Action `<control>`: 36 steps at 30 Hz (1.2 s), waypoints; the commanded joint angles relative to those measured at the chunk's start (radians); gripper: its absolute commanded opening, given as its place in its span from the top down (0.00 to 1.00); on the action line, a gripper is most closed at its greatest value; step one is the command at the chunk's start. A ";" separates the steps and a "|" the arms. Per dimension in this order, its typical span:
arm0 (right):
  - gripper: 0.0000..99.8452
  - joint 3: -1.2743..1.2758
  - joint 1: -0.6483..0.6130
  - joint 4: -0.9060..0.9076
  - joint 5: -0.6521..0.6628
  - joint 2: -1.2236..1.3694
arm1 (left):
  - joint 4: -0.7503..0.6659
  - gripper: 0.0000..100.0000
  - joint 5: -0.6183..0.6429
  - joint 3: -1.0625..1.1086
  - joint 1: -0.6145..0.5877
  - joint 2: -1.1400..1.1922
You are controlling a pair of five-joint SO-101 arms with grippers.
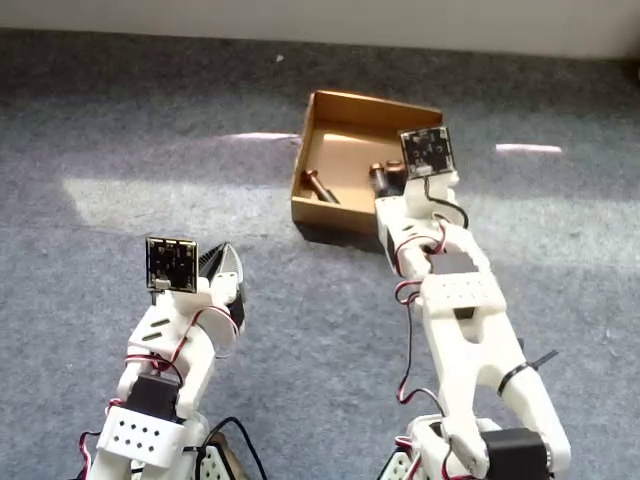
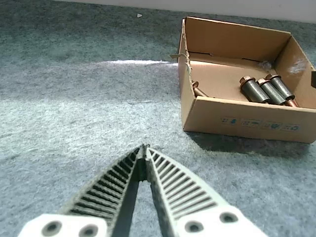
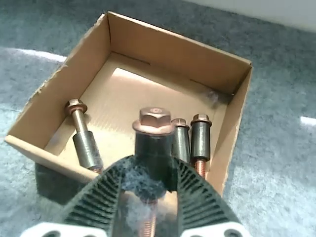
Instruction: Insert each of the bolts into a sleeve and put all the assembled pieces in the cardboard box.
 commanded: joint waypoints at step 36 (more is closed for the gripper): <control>0.88 -0.245 0.064 -0.085 0.002 0.239 | 0.008 0.98 -0.005 0.030 -0.012 -0.002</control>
